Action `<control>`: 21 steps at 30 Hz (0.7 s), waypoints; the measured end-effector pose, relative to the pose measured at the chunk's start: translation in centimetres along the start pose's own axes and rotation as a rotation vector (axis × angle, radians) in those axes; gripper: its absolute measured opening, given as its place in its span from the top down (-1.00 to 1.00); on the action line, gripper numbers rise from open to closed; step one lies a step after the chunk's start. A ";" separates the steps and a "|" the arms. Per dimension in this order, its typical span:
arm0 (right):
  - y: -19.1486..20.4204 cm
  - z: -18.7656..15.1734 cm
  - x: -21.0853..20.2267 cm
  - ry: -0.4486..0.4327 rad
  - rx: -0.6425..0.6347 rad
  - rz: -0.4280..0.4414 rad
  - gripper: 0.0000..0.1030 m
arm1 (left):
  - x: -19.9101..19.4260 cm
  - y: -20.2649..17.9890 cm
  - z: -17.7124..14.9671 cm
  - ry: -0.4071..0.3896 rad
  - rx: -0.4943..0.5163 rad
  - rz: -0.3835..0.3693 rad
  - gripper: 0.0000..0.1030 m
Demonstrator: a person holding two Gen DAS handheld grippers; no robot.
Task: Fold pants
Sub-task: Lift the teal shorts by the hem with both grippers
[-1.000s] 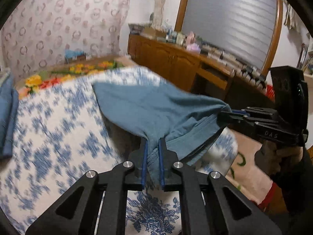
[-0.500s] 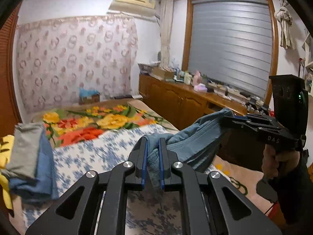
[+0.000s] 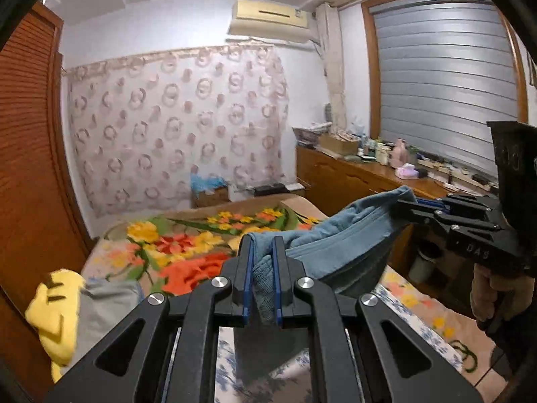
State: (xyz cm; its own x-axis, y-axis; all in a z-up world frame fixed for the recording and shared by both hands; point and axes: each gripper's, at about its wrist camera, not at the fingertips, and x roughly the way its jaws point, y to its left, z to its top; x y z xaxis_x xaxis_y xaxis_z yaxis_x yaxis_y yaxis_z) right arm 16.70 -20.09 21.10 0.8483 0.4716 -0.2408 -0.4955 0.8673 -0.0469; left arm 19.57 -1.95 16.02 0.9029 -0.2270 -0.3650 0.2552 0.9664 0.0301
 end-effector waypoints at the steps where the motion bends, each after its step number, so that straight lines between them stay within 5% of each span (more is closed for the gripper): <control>1: 0.4 -0.1 0.5 -0.005 -0.003 -0.001 0.80 | 0.1 0.2 -0.3 0.000 0.002 0.006 0.79; 12: 4.4 -12.1 4.9 0.256 0.008 0.082 0.80 | 0.1 0.8 -11.7 0.192 -0.043 -0.031 0.79; 21: 5.7 -15.0 2.9 0.318 0.012 0.147 0.80 | -2.1 -0.2 -16.6 0.264 -0.072 -0.077 0.79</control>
State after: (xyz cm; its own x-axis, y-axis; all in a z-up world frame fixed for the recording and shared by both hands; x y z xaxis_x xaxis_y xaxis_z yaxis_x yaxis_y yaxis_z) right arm 13.54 -16.12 5.55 0.6663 0.5198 -0.5347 -0.6043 0.7965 0.0213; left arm 11.83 0.29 1.35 0.7583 -0.2696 -0.5935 0.2856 0.9558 -0.0694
